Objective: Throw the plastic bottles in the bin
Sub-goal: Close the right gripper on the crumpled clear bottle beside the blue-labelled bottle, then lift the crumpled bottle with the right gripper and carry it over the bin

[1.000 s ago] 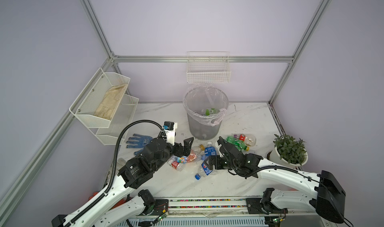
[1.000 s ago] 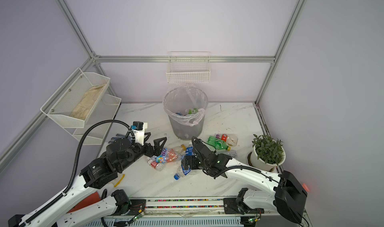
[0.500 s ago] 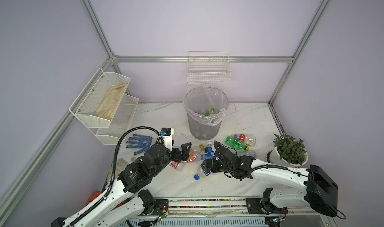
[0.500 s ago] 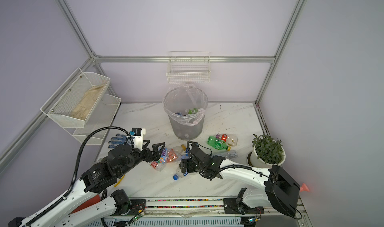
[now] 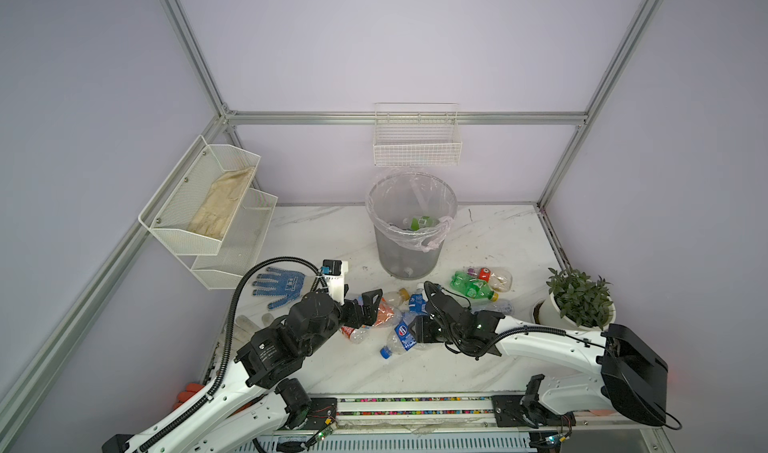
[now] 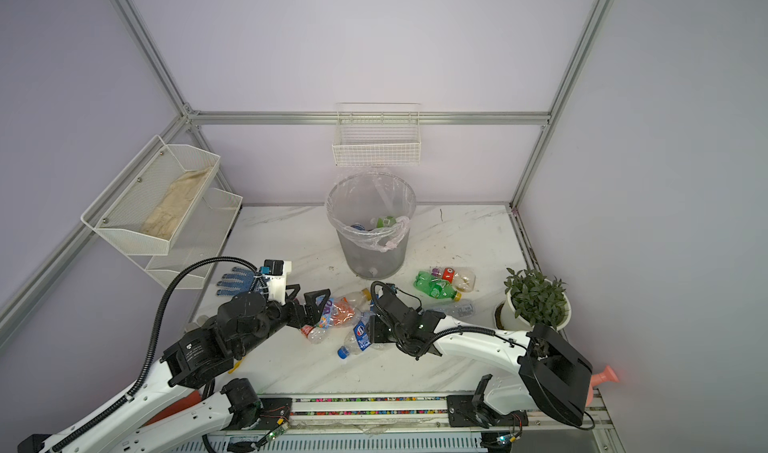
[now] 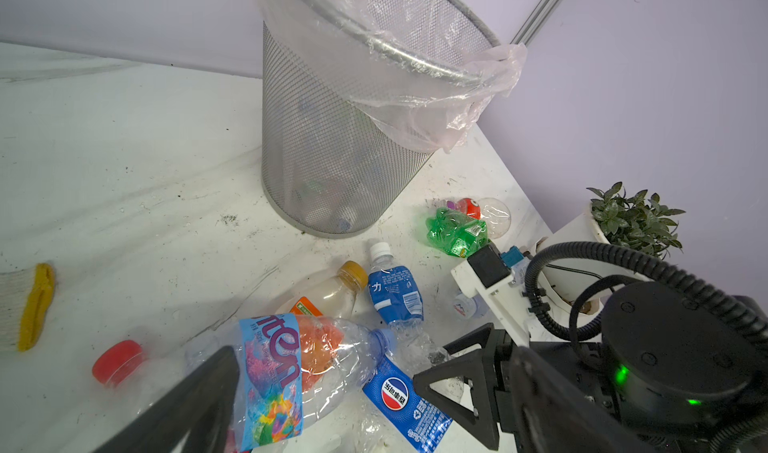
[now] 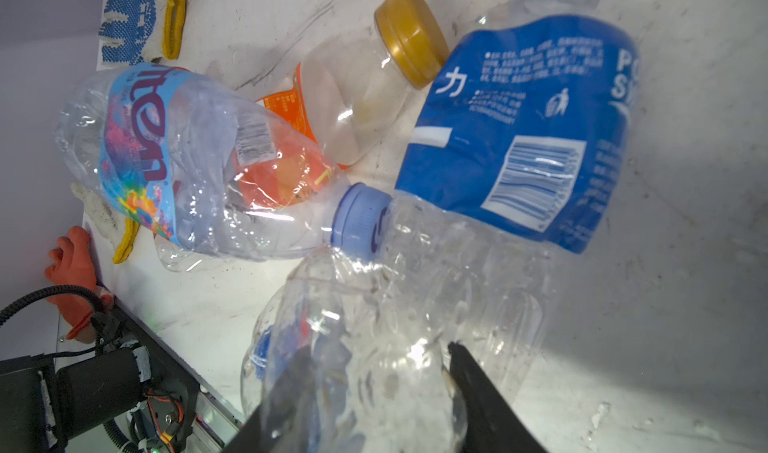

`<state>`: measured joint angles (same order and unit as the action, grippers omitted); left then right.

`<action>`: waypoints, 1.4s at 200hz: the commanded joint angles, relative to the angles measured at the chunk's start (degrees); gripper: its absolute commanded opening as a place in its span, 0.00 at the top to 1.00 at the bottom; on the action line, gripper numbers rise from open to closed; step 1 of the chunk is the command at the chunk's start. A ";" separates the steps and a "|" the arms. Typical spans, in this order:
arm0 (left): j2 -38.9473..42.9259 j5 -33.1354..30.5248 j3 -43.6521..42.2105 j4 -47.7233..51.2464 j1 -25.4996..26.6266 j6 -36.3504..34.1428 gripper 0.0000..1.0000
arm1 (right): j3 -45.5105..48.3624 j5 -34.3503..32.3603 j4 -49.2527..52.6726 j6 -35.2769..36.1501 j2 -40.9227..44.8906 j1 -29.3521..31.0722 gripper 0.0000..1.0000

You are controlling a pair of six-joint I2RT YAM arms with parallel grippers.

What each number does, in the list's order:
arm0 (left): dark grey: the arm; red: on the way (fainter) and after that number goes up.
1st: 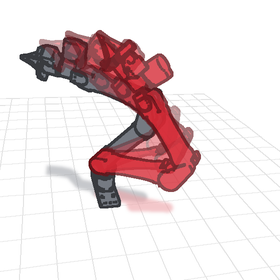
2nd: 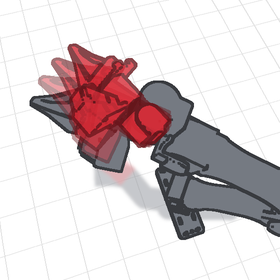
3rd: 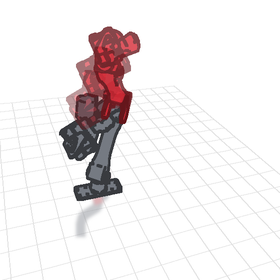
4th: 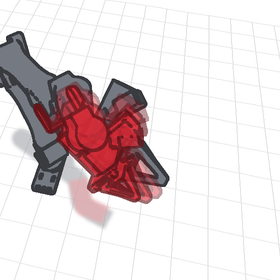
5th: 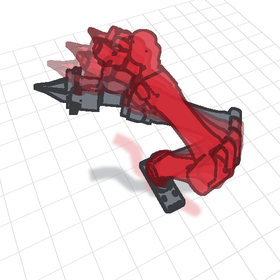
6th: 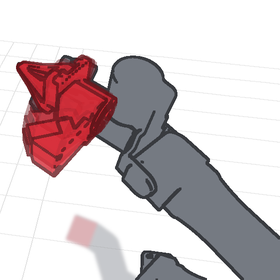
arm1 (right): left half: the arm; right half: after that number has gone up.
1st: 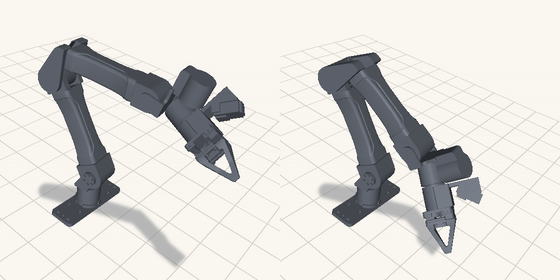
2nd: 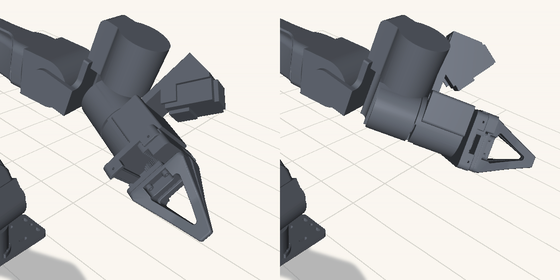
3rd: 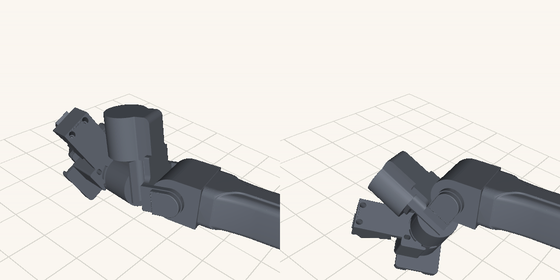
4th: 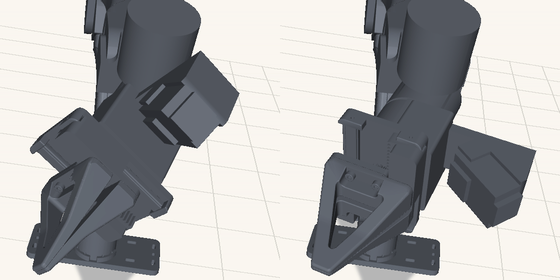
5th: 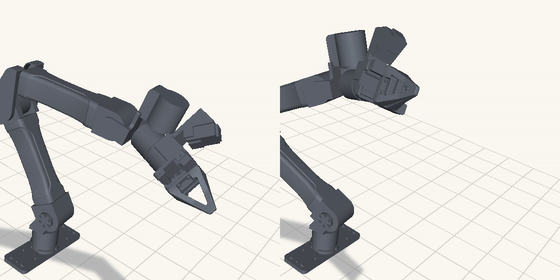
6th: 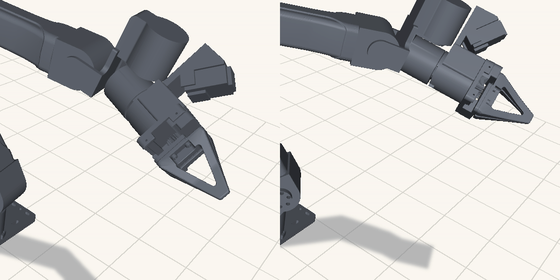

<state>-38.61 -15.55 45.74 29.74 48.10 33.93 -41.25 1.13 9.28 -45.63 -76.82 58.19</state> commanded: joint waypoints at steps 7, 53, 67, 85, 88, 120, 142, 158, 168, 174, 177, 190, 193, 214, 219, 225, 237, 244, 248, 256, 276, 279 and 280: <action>0.74 -0.88 -2.58 -0.64 0.38 1.66 0.00 | -0.87 -1.89 1.08 -0.58 1.80 0.30 0.64; 0.99 -1.18 -2.87 -0.47 0.79 1.89 0.00 | -1.98 -2.62 2.34 -0.35 5.90 0.28 0.66; 1.17 -1.31 -2.98 -0.39 0.86 2.01 0.00 | -2.65 -2.95 3.12 0.15 7.40 0.25 0.66; 1.33 -1.43 -3.16 -0.31 0.99 2.26 0.00 | -3.77 -3.78 5.08 0.79 9.09 0.25 0.66; 1.34 -1.48 -3.15 -0.30 0.95 2.35 0.00 | -4.03 -3.90 5.39 0.94 9.46 0.25 0.66; 1.34 -1.58 -3.42 -0.35 1.11 2.71 0.00 | -6.04 -5.38 8.35 2.17 12.33 0.26 0.67; 1.32 -1.75 -3.49 -0.34 1.27 2.98 0.00 | -7.60 -6.22 9.65 3.02 14.00 0.29 0.67; 1.26 -1.81 -3.62 -0.30 1.34 3.06 0.00 | -9.23 -7.15 11.01 3.80 14.85 0.30 0.67; 1.33 -1.79 -3.77 -0.32 1.39 3.26 0.00 | -10.51 -7.64 11.83 4.34 15.21 0.30 0.67; 1.34 -1.91 -3.89 -0.36 1.39 3.33 0.00 | -11.38 -8.05 12.26 4.77 15.49 0.26 0.67; 1.38 -1.89 -3.94 -0.30 1.42 3.43 0.00 | -11.82 -8.20 12.54 4.90 15.54 0.25 0.67; 1.48 -1.94 -4.38 -0.37 1.53 3.90 0.00 | -13.99 -9.02 13.83 5.41 15.81 0.27 0.67; 1.52 -1.87 -4.47 -0.31 1.54 3.99 0.00 | -14.56 -9.30 14.18 5.53 15.79 0.26 0.67; 1.77 -1.75 -5.54 -0.27 1.74 4.73 0.00 | -18.55 -10.37 16.38 6.60 15.82 0.25 0.67; 1.87 -1.76 -5.82 -0.23 1.80 4.98 0.00 | -19.65 -10.93 16.82 7.09 15.74 0.25 0.67; 2.03 -1.69 -6.11 -0.26 1.90 5.31 0.00 | -20.78 -11.63 17.42 7.68 15.73 0.28 0.67; 2.35 -1.76 -6.86 -0.25 2.08 5.82 0.00 | -23.16 -12.77 18.42 8.81 15.60 0.31 0.66; 2.57 -1.76 -7.27 -0.14 2.11 6.16 0.00 | -24.64 -13.39 19.02 9.57 15.47 0.25 0.66; 2.68 -1.76 -7.51 -0.12 2.26 6.35 0.00 | -25.42 -13.71 19.35 9.94 15.35 0.25 0.66; 2.90 -1.76 -7.92 -0.09 2.44 6.70 0.00 | -27.21 -14.48 19.93 10.88 15.07 0.25 0.66; 3.27 -1.72 -9.11 0.06 2.83 7.52 0.00 | -31.96 -16.52 21.62 13.10 14.05 0.28 0.66; 3.29 -1.71 -9.28 0.12 2.86 7.67 0.00 | -32.67 -16.93 21.87 13.51 13.87 0.26 0.66; 3.28 -1.74 -9.31 0.14 2.83 7.70 0.00 | -32.93 -17.02 21.99 13.62 13.84 0.30 0.66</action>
<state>-35.97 -16.93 39.57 30.55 50.37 39.77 -68.66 -11.70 28.45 -35.62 -62.43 58.19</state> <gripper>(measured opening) 0.998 0.476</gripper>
